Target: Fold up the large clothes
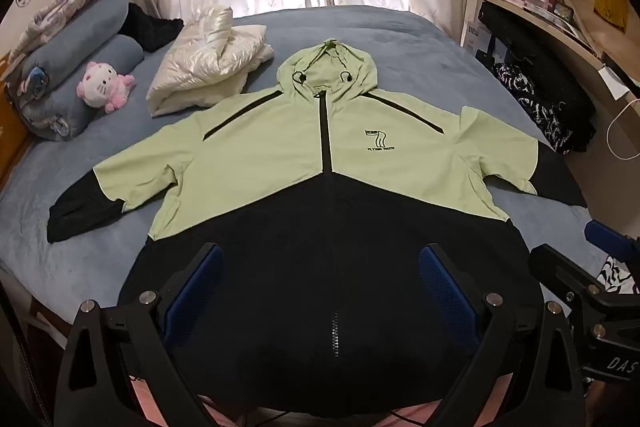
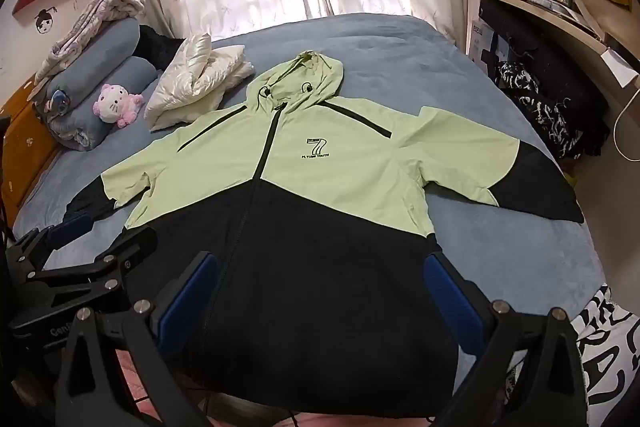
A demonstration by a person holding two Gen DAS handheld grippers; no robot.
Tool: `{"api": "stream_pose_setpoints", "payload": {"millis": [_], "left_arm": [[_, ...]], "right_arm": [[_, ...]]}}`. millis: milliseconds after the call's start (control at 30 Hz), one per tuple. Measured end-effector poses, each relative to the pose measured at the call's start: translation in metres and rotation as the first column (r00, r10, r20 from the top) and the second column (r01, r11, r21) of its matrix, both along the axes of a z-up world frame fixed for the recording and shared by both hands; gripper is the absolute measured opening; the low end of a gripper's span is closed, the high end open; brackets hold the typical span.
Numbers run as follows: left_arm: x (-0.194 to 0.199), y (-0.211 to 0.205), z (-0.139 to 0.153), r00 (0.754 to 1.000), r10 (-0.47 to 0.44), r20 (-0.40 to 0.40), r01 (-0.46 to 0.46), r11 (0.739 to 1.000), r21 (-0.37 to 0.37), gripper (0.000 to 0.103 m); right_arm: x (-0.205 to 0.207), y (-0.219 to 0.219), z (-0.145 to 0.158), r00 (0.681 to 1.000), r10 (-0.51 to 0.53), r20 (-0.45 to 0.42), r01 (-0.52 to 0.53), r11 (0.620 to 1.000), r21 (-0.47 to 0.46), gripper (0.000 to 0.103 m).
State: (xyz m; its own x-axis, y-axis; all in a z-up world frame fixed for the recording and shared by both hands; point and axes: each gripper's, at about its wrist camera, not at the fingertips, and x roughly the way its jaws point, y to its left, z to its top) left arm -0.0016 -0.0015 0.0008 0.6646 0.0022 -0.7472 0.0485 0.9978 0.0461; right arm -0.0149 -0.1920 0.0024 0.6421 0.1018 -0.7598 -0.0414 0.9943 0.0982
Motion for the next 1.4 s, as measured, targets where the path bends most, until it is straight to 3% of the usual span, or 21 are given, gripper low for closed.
{"api": "stream_pose_setpoints", "payload": {"millis": [67,100,433,1400], "left_arm": [[-0.004,-0.004,0.001,1.000,-0.002,0.015,0.002,1.000,0.015,0.097],[0.000,0.001,0.001,1.000,-0.002,-0.029,0.000,0.999,-0.040,0.097],[0.007,0.009,-0.006,0.999,-0.002,-0.054,-0.002,0.997,-0.071,0.097],[0.013,0.012,-0.014,0.998,0.027,-0.056,-0.030,0.998,-0.059,0.097]], "right_arm": [[0.001,0.001,-0.001,1.000,0.001,0.003,-0.001,1.000,-0.001,0.103],[0.001,0.002,-0.002,1.000,0.002,0.004,-0.002,1.000,-0.002,0.103],[0.000,0.008,-0.011,1.000,0.003,-0.004,-0.003,1.000,0.011,0.103],[0.007,0.007,-0.027,1.000,-0.002,-0.031,0.003,1.000,0.031,0.103]]}}
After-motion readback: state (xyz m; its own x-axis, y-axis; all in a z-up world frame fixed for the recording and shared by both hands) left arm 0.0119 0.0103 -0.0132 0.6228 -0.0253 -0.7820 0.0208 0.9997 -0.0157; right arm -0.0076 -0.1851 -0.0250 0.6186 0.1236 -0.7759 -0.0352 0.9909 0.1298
